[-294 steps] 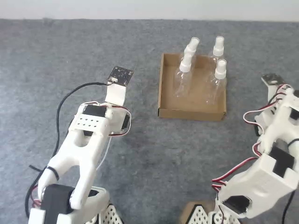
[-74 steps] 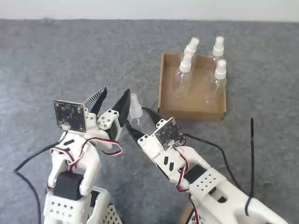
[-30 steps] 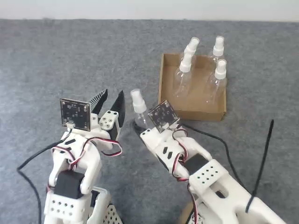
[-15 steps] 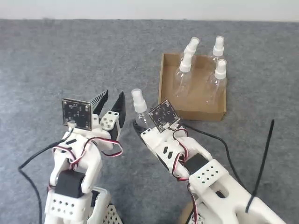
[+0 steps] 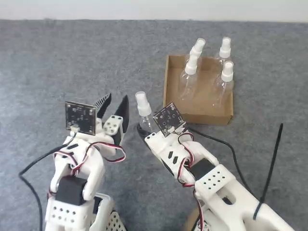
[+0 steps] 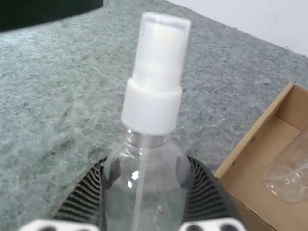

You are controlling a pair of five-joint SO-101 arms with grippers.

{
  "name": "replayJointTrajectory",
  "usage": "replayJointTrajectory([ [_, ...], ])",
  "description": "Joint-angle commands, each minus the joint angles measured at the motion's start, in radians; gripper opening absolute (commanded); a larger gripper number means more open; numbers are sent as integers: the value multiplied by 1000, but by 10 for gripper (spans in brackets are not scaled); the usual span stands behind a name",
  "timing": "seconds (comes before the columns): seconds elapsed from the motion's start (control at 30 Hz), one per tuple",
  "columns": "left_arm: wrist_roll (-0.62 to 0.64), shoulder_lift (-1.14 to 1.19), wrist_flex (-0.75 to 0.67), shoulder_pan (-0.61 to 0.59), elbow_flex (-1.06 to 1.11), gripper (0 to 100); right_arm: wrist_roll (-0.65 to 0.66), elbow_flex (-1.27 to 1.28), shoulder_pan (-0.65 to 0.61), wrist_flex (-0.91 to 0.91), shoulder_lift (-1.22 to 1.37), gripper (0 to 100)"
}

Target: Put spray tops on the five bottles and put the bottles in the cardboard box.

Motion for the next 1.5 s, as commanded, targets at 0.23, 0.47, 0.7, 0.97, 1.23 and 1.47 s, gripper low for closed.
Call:
replayJointTrajectory([
  [0.23,-71,-6,127,5,-22,182,-15,-328,94,348,-42,6],
  [0.47,-107,-6,129,28,15,335,-14,-491,104,446,-31,6],
  [0.7,-107,-25,189,169,19,378,-14,-572,232,495,-31,6],
  [0.97,-101,-222,186,176,99,378,-150,-591,206,490,-31,6],
  [1.23,-100,-288,181,173,136,378,-180,-618,58,503,-39,6],
  [1.47,-107,-288,144,167,168,378,-176,-624,15,616,-44,6],
])
